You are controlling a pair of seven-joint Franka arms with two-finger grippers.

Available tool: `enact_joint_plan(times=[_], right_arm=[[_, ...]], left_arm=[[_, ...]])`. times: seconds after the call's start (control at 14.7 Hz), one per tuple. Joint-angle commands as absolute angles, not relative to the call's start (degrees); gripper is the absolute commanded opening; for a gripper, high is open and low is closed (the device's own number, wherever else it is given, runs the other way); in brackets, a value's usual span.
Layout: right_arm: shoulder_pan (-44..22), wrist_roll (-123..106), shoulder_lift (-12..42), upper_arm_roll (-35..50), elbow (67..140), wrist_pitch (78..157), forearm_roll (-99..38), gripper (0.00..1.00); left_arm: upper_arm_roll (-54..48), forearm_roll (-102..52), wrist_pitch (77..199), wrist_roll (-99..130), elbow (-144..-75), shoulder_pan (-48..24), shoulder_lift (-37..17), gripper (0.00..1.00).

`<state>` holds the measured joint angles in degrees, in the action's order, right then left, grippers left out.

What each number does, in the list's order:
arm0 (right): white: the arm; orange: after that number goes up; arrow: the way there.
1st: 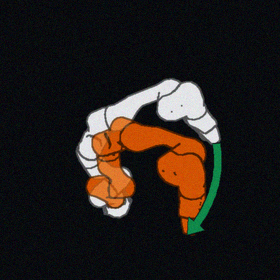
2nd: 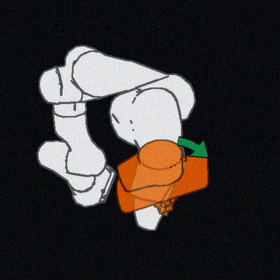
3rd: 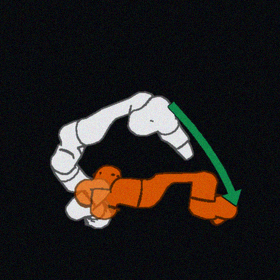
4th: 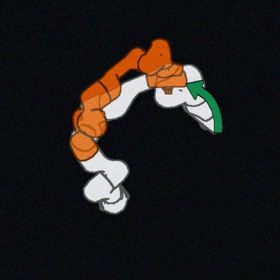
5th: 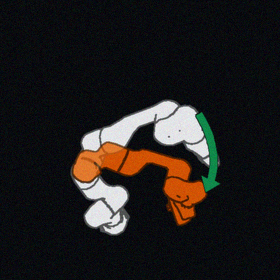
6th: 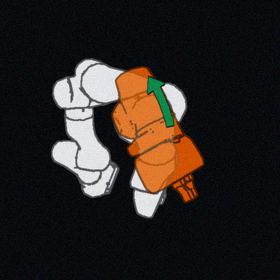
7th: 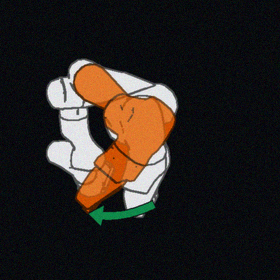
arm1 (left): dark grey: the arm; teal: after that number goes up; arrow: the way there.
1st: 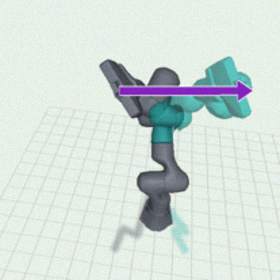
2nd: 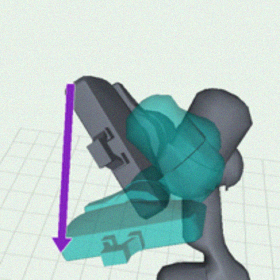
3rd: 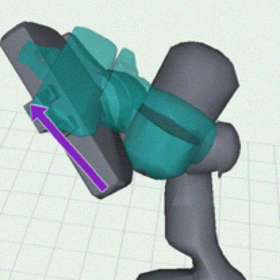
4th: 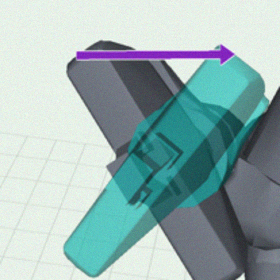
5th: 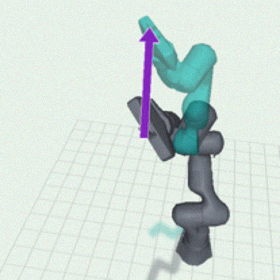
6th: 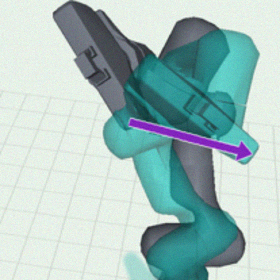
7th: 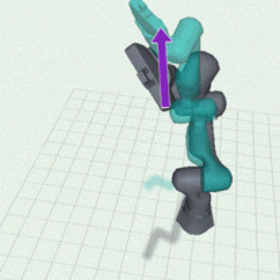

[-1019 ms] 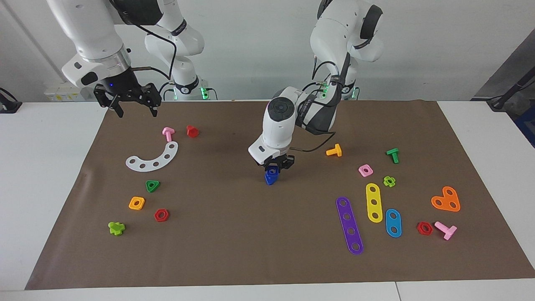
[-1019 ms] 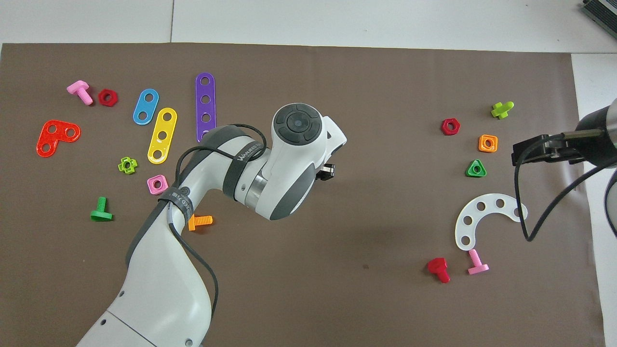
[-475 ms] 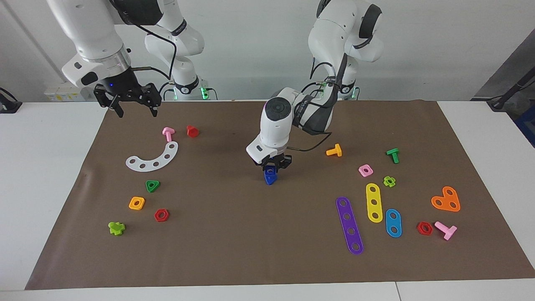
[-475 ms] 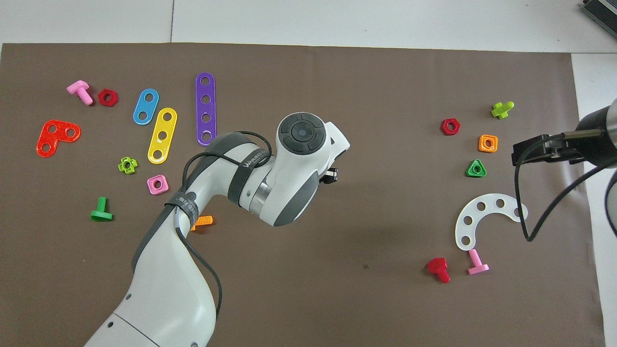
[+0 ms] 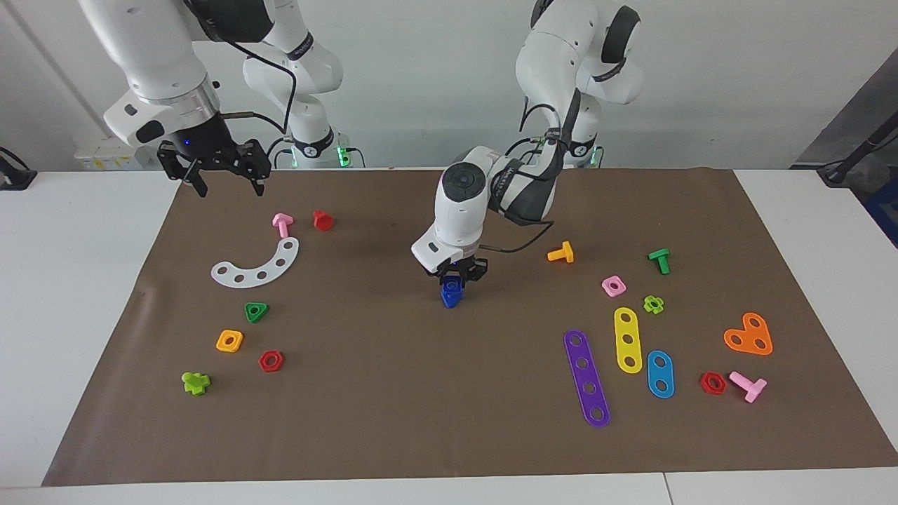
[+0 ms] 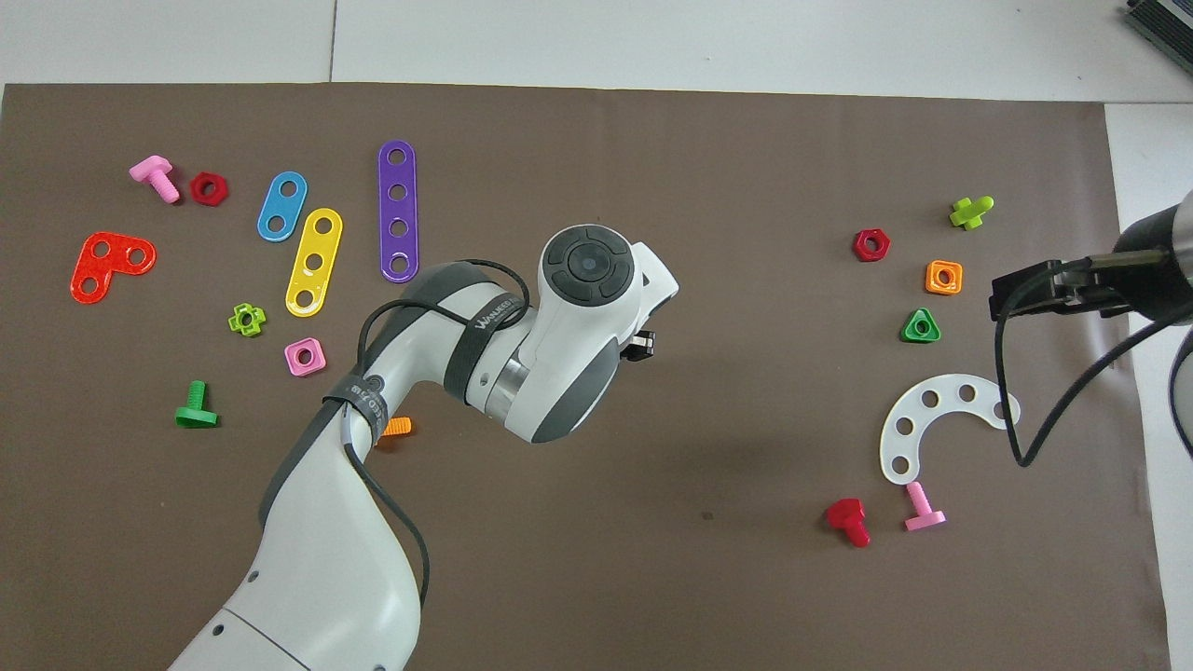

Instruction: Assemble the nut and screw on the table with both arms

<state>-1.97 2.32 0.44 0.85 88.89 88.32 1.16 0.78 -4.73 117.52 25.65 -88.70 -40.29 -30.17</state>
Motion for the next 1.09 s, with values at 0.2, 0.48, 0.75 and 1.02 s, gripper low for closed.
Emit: enact_joint_plan(times=[0.2,0.48,0.75,1.02], right_arm=[[-1.58,0.97,-1.05,1.05,90.7,89.03,0.88,1.0],[-1.58,0.97,-1.05,1.05,90.7,89.03,0.88,1.0],[-1.58,1.05,-1.05,1.05,90.7,89.03,0.88,1.0],[-1.58,0.97,-1.05,1.05,90.7,89.03,0.88,1.0]], left_arm=[[1.93,-5.19,118.48,26.54,-90.97,-41.48,-28.39,0.15],[2.02,-4.92,119.35,26.89,-92.45,-41.84,-27.95,0.29],[2.11,-4.92,119.97,26.89,-92.64,-41.75,-27.86,0.64],[2.2,-4.92,120.41,26.72,-92.2,-41.75,-27.95,0.99]])
